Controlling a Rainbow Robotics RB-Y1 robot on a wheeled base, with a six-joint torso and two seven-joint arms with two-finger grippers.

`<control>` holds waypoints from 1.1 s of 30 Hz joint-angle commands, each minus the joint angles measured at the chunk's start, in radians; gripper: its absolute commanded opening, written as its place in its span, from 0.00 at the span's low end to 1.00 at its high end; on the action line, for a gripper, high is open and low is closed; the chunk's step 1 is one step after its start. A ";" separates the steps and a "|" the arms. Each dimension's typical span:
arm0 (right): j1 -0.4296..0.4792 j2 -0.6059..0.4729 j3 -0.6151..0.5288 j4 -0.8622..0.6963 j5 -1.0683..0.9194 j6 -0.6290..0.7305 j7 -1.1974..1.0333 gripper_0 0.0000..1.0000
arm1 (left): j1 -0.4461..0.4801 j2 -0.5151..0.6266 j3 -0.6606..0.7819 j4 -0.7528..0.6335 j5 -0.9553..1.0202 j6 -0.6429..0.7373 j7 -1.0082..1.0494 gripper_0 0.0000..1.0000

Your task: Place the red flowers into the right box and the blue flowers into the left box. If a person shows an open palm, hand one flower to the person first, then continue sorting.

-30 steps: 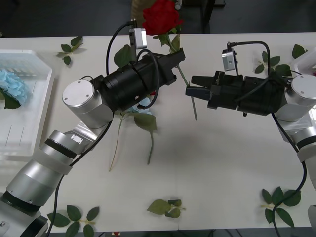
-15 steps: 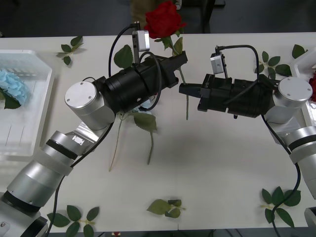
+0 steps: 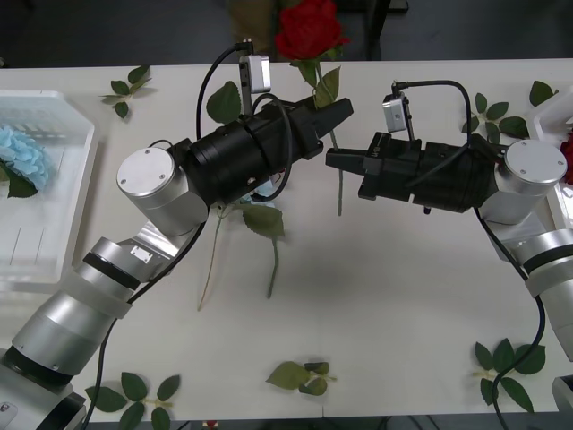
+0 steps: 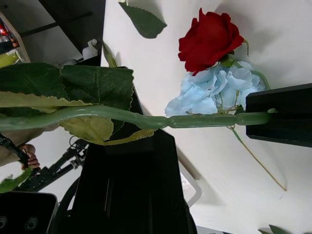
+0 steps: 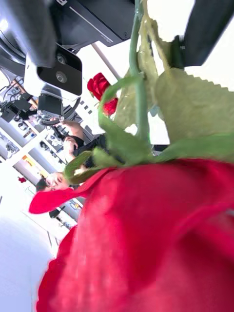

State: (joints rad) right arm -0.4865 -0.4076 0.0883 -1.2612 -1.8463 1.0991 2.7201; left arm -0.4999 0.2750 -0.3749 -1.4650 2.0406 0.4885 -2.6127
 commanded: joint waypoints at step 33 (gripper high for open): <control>-0.112 -0.142 -0.438 -0.213 0.519 0.212 -0.740 0.00 | -0.098 0.389 -0.206 -0.017 0.110 -0.037 -0.093 1.00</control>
State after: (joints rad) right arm -0.5540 -0.5725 -0.3995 -1.3136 -1.3778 1.3513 2.1508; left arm -0.5257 0.4971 -0.5049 -1.4649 2.1398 0.4550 -2.6128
